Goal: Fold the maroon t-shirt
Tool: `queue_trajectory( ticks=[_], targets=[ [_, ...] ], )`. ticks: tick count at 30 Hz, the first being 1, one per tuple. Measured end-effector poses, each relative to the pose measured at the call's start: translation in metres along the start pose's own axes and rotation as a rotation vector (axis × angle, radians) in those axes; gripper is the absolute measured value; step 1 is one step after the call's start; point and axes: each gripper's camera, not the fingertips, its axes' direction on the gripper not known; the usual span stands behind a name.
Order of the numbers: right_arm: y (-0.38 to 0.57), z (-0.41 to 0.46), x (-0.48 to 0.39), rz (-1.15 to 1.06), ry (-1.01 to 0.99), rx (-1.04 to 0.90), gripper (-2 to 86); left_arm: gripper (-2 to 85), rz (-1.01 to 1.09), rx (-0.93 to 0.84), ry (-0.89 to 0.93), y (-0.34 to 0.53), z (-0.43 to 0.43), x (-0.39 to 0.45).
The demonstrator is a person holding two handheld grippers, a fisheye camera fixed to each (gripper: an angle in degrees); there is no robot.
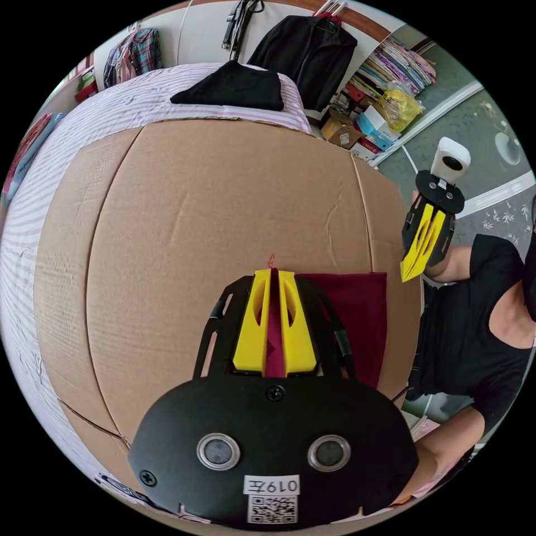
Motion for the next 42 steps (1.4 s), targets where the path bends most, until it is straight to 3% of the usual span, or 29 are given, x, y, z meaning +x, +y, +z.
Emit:
queue_trajectory(
  ticks=[7, 14, 23, 33, 42],
  targets=[
    [-0.013, 0.035, 0.033, 0.097, 0.001, -0.094, -0.6, 0.9, -0.042, 0.036, -0.038, 0.016, -0.022, 0.004],
    [-0.018, 0.032, 0.042, 0.093, -0.013, -0.089, -0.7, 1.0, -0.051, 0.286, 0.083, 0.087, -0.075, -0.004],
    [-0.028, 0.032, 0.048, 0.09, -0.019, -0.083, -0.7, 1.9, -0.029, 0.13, -0.028, 0.164, -0.072, 0.021],
    [-0.04, 0.034, 0.053, 0.092, -0.015, -0.079, -0.7, 5.9, 0.058, -0.046, -0.167, 0.166, -0.059, 0.053],
    [-0.053, 0.038, 0.058, 0.094, -0.02, -0.073, -0.7, 3.3, 0.095, -0.111, -0.172, 0.18, -0.059, 0.067]
  ],
)
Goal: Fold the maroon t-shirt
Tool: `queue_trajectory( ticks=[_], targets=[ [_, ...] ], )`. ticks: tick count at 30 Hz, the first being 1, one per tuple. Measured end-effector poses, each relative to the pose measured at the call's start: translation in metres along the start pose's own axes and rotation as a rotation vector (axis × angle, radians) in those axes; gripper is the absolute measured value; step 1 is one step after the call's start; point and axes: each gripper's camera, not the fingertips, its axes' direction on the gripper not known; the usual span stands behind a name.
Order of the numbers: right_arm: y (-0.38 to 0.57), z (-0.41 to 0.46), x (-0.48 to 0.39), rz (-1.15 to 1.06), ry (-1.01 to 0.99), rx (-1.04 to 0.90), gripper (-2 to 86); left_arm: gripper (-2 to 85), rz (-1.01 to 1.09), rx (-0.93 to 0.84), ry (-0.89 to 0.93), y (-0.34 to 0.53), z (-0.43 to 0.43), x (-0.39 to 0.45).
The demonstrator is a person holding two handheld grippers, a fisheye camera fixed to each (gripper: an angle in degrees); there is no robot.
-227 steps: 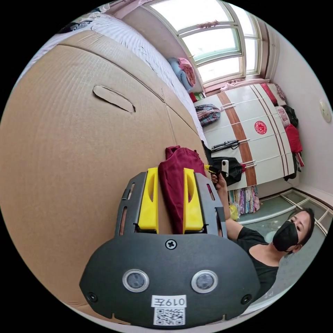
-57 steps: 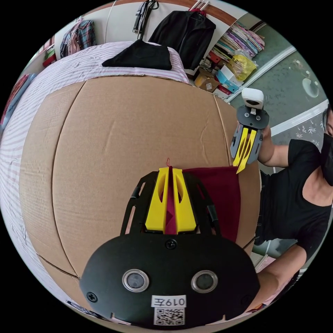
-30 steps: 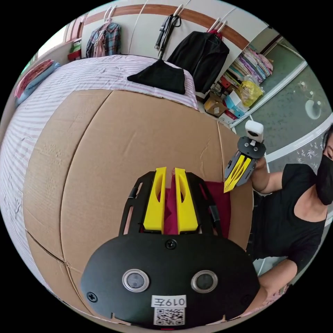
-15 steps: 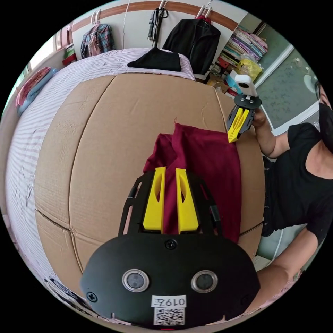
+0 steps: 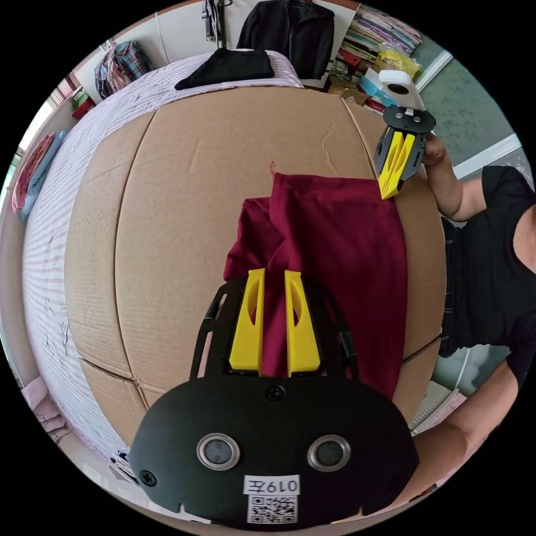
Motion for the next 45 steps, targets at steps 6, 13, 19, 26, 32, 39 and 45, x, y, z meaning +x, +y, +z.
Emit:
queue_trajectory(
  ticks=[6, 13, 19, 26, 32, 39, 45],
  targets=[
    [-0.011, 0.004, 0.002, 0.003, -0.003, 0.001, -0.7, 1.7, -0.034, 0.062, -0.083, 0.029, -0.017, 0.01],
    [-0.027, 0.01, 0.003, 0.007, -0.002, -0.001, -0.7, 1.4, -0.14, 0.169, -0.074, 0.069, -0.037, 0.0],
    [-0.039, 0.016, 0.002, 0.014, -0.003, -0.002, -0.5, 1.4, -0.191, 0.139, -0.051, 0.087, -0.027, -0.005],
    [-0.062, -0.024, -0.011, -0.035, -0.033, 0.158, 2.9, 2.7, -0.24, 0.247, -0.037, 0.125, -0.048, -0.009],
    [-0.151, -0.015, 0.027, 0.041, 0.068, 0.085, 6.3, 2.2, -0.305, 0.272, -0.046, 0.157, -0.048, -0.009],
    [-0.206, 0.04, 0.073, 0.17, -0.004, -0.047, 7.7, 1.0, -0.359, 0.35, -0.07, 0.191, -0.051, -0.003],
    [-0.213, 0.067, 0.068, 0.188, -0.039, -0.044, 5.5, 0.9, -0.372, 0.355, -0.083, 0.2, -0.052, -0.007]
  ],
)
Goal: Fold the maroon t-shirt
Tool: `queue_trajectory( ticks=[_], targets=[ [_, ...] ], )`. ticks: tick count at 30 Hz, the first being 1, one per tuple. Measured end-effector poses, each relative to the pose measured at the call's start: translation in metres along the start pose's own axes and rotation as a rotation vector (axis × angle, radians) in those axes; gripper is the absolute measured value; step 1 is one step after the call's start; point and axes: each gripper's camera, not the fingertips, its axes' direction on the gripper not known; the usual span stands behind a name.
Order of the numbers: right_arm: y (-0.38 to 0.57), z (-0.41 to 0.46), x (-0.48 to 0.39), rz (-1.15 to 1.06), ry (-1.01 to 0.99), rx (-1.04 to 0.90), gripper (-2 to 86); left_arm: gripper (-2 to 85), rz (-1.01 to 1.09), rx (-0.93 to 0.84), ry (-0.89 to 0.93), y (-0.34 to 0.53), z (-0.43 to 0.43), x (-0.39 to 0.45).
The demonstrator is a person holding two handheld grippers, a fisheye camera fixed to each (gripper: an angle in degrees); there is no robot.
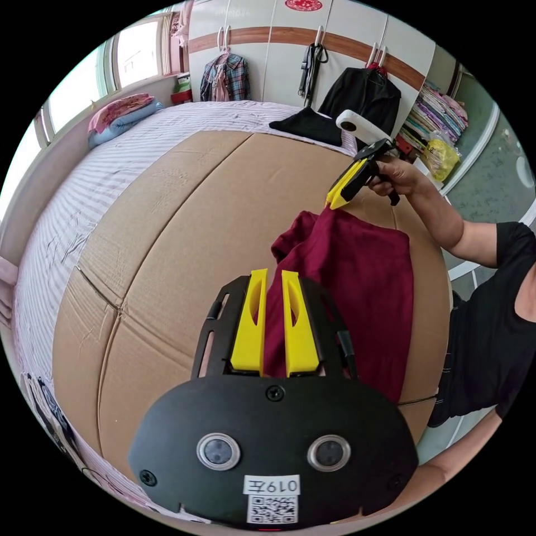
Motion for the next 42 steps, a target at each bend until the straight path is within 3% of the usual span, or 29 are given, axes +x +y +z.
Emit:
queue_trajectory(
  ticks=[3, 9, 16, 24, 32, 37, 42],
  targets=[
    [0.012, 0.005, -0.031, -0.12, 0.025, 0.036, 2.7, 1.1, 0.008, 0.023, 0.009, 0.0, -0.003, 0.001],
    [0.078, 0.011, -0.13, -0.58, 0.023, 0.109, 1.0, 3.1, 0.076, 0.045, 0.044, -0.008, -0.006, 0.01],
    [0.137, 0.089, -0.195, -0.844, 0.115, -0.136, 0.6, 7.3, 0.241, -0.01, 0.15, -0.036, -0.002, 0.033],
    [0.15, 0.123, -0.211, -0.864, 0.133, -0.202, 0.7, 9.4, 0.418, -0.248, 0.029, -0.067, 0.021, 0.066],
    [0.151, 0.119, -0.216, -0.854, 0.111, -0.166, 0.7, 9.1, 0.362, -0.157, 0.047, -0.096, 0.018, 0.05],
    [0.146, 0.115, -0.213, -0.842, 0.107, -0.156, 0.7, 8.6, 0.42, -0.214, 0.149, -0.11, 0.028, 0.051],
    [0.137, 0.109, -0.209, -0.838, 0.101, -0.148, 0.6, 7.6, 0.405, -0.238, 0.084, -0.132, 0.033, 0.042]
  ],
)
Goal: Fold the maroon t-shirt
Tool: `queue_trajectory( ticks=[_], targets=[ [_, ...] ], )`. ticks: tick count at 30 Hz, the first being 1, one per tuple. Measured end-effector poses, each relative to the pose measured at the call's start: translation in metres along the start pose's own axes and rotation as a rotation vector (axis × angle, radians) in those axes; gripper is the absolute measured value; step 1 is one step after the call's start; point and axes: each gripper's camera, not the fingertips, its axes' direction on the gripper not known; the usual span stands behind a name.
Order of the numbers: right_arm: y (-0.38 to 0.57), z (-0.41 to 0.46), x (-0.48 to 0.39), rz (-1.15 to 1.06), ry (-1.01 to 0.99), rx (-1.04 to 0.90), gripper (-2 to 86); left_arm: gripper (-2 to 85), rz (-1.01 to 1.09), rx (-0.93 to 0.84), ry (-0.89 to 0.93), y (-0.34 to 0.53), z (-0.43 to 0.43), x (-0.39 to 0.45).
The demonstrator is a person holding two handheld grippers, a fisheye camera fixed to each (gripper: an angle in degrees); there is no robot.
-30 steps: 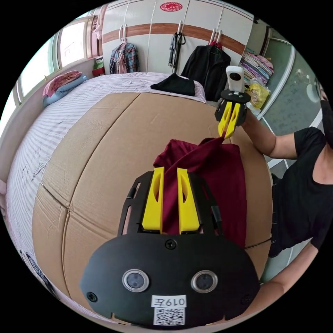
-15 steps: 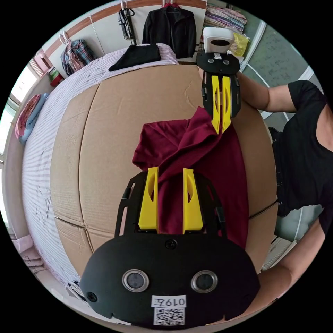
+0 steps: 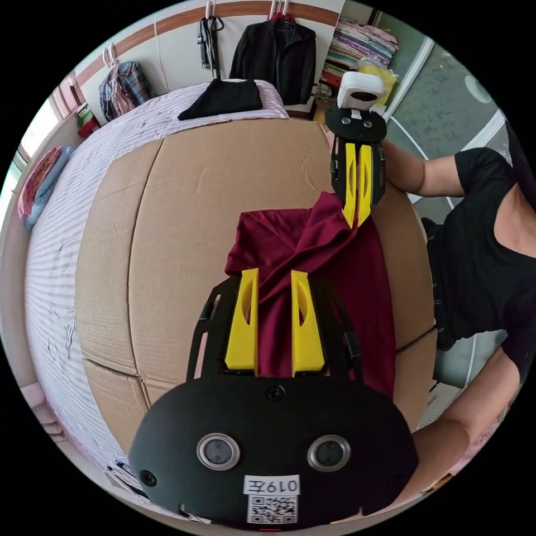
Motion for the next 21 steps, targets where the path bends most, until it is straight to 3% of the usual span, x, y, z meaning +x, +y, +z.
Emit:
queue_trajectory(
  ticks=[10, 21],
  targets=[
    [-0.003, -0.032, 0.033, 0.012, 0.013, 0.033, 0.6, 4.5, 0.058, -0.121, 0.046, -0.04, 0.032, -0.015],
    [0.006, -0.108, 0.133, 0.253, 0.139, 0.175, 0.7, 0.8, -0.023, -0.022, 0.047, -0.032, 0.011, -0.037]
  ],
)
